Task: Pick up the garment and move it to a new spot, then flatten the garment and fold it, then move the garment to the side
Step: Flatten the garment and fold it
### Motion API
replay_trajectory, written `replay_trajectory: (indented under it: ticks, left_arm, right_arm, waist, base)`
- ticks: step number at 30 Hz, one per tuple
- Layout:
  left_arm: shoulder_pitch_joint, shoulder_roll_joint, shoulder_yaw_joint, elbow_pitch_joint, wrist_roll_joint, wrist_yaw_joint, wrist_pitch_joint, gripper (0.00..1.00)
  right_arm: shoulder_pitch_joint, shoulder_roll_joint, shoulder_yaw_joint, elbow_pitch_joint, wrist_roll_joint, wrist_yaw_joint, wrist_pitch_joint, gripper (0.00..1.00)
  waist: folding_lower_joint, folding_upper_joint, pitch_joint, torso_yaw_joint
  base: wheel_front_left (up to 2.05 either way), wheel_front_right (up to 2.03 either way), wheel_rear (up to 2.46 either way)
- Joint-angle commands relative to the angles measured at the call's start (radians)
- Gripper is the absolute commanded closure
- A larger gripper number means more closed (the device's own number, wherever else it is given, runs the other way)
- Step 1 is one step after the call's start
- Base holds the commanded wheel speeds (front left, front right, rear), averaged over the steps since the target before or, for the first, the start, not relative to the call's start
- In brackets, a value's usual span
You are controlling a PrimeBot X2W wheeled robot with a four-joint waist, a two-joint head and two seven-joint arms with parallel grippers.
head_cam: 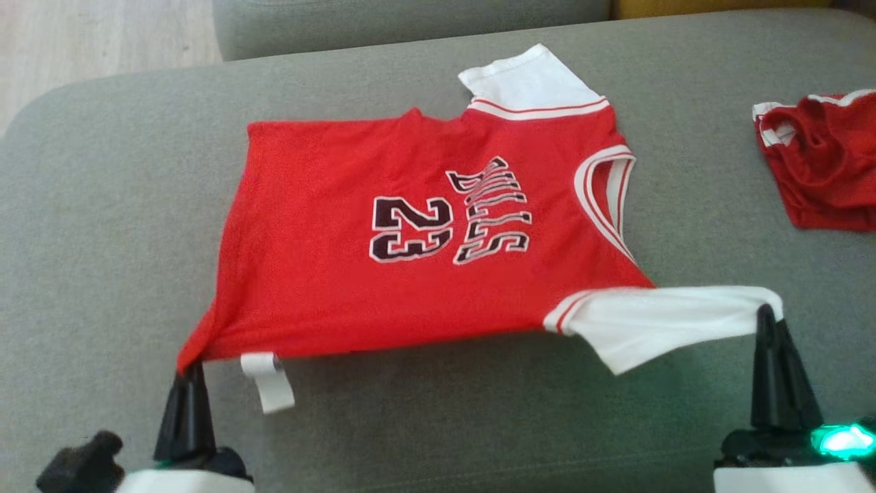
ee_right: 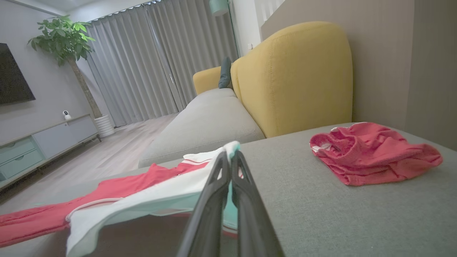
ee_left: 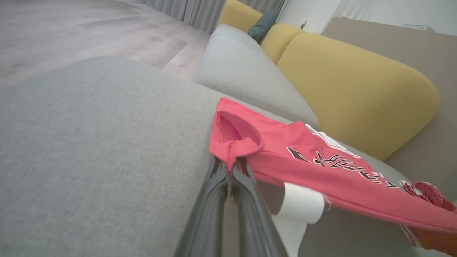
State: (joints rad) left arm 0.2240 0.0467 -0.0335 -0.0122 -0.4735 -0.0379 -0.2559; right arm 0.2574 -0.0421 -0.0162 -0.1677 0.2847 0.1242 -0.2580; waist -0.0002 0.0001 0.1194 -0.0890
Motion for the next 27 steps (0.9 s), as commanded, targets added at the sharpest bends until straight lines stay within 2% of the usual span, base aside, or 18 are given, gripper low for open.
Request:
replay_trajectory:
  ticks: [1, 6, 13, 21, 27]
  left_arm:
    - [-0.023, 0.004, 0.021, -0.033, -0.006, 0.008, -0.006, 1.0]
    - [-0.038, 0.004, -0.012, 0.0, -0.014, 0.018, -0.006, 1.0]
    - [-0.14, 0.004, -0.027, 0.121, -0.024, 0.003, -0.006, 1.0]
    - [-0.29, 0.004, -0.032, 0.215, -0.024, -0.005, -0.006, 1.0]
    - [-0.44, 0.004, -0.041, 0.356, -0.013, -0.01, -0.006, 1.0]
  right_arm:
    - [-0.017, -0.008, 0.022, -0.021, 0.002, 0.007, -0.004, 1.0]
    - [-0.036, -0.008, 0.052, 0.036, 0.006, 0.007, -0.004, 1.0]
    - [-0.1, -0.008, 0.082, 0.149, 0.005, 0.007, -0.002, 1.0]
    - [-0.233, -0.008, 0.074, 0.23, 0.009, 0.007, -0.003, 1.0]
    - [-0.39, -0.008, 0.051, 0.332, 0.007, 0.007, -0.004, 1.0]
  waist:
    - [0.0002, -0.0001, -0.001, 0.005]
    - [0.0002, -0.0001, 0.005, 0.016]
    - [0.0002, -0.0001, 0.028, 0.029]
    - [0.0002, -0.0001, 0.067, 0.031]
    - [0.0002, -0.0001, 0.107, 0.032]
  base:
    - [0.0, 0.0, 0.0]
    - [0.0, 0.0, 0.0]
    - [0.0, 0.0, 0.0]
    - [0.0, 0.0, 0.0]
    - [0.0, 0.0, 0.0]
